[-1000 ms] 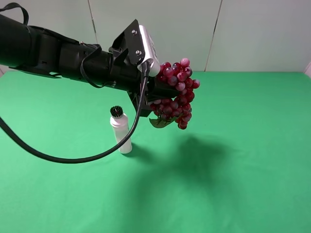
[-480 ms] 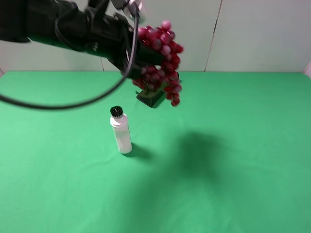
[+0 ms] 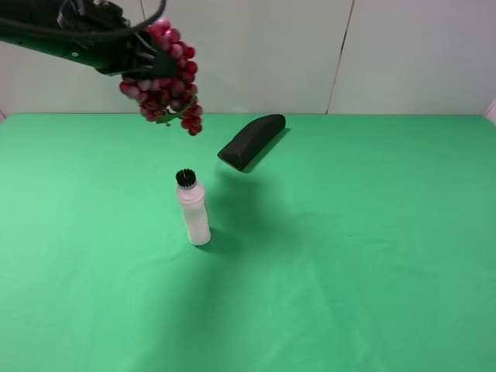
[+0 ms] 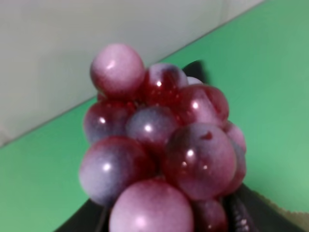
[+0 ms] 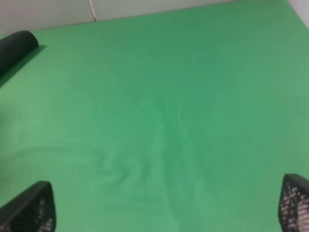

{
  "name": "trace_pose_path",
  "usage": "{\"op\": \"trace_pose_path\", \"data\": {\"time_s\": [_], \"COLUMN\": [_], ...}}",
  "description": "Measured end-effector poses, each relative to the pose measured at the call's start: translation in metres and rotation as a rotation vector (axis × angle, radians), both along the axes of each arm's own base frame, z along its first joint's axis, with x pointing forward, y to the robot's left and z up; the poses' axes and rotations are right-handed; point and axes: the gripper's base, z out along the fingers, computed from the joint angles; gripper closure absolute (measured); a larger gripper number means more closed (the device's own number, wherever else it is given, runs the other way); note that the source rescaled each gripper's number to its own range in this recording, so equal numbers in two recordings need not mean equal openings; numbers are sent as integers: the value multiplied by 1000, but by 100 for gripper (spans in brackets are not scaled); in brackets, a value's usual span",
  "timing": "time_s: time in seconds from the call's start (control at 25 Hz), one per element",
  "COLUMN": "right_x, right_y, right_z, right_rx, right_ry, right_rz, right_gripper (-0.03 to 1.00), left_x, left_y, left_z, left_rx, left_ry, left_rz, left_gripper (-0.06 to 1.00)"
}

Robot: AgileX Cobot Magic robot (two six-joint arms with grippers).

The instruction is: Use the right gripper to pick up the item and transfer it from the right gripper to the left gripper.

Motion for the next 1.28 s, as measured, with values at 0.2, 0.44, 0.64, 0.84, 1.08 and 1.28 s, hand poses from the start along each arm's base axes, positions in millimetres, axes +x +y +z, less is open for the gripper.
{"op": "trace_pose_path", "data": {"time_s": [0.2,0.44,0.64,0.84,1.08,1.28], "right_x": [0,0,0,0,0,0], "right_y": [0,0,0,0,0,0], "right_z": [0,0,0,0,0,0], "right_rx": [0,0,0,0,0,0], "right_ry": [0,0,0,0,1,1], "right_rz": [0,0,0,0,0,0], "right_gripper": [-3,-3,-3,-3,-3,-3], "left_x": [3,0,8,15,18,19], "left_y": [30,51,51,50,49,49], "left_z": [-19,-44,-73,-103,-130,-142], "left_rx": [-40,-37,-4,29,58,70], "left_ry": [48,45,105,184,254,286], "left_rz": [195,322,338,343,346,349], "left_gripper": [94,94,94,94,94,94]}}
